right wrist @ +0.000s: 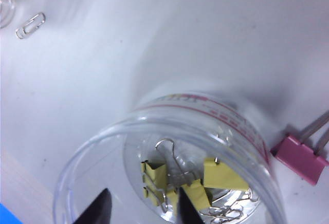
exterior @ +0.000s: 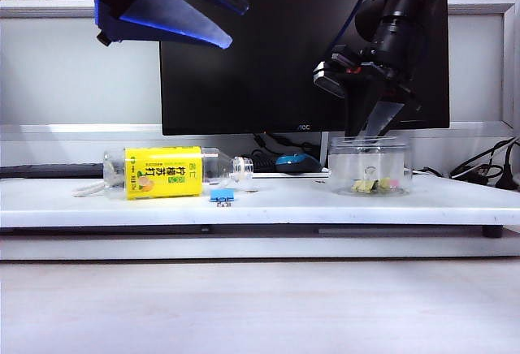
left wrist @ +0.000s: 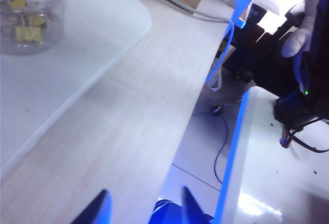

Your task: Take the clips out of the round transparent plastic box and place them on the table.

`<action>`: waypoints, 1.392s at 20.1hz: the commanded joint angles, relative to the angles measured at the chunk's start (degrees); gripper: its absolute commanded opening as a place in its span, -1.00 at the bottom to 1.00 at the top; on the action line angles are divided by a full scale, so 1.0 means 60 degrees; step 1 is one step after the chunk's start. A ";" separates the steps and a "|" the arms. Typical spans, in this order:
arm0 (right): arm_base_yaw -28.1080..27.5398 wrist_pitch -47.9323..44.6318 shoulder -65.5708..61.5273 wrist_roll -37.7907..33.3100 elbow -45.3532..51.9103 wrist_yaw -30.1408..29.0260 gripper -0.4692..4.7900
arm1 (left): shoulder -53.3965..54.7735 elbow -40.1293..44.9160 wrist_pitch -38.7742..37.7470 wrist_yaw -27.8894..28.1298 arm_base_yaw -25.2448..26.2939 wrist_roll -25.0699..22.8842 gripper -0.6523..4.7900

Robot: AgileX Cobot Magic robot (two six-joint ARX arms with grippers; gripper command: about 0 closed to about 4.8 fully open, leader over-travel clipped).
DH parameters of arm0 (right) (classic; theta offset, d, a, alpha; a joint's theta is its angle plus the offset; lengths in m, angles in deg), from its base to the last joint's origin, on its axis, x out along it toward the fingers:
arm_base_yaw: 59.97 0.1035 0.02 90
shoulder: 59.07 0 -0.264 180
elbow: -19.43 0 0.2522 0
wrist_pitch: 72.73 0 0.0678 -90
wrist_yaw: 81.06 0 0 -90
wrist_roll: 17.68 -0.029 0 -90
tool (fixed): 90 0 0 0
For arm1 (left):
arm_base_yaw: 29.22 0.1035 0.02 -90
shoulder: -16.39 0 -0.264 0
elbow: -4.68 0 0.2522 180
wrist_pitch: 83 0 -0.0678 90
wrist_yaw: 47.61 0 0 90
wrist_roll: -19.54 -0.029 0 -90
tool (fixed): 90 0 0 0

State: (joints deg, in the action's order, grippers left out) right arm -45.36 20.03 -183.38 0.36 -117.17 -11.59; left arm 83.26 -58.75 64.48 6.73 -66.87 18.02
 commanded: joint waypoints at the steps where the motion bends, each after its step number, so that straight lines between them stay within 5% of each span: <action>1: 0.0007 0.0044 0.0055 0.0036 -0.0080 0.0015 -0.19 | -0.0022 -0.0004 -0.0058 -0.0106 -0.0007 -0.0200 -0.08; 19: -0.0018 0.0091 0.0532 0.0288 0.0831 0.0667 -0.19 | -0.0022 -0.0007 -0.0095 -0.0601 -0.0007 -0.0463 -0.08; 28: -0.0007 0.0084 0.0444 0.0321 0.0831 0.0138 -0.22 | -0.0022 -0.0011 -0.0069 -0.0605 -0.0007 -0.0437 -0.08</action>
State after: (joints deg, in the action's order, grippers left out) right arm -45.53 20.62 -180.63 2.07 -112.04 -9.27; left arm 83.26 -58.75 63.74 3.54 -66.87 15.49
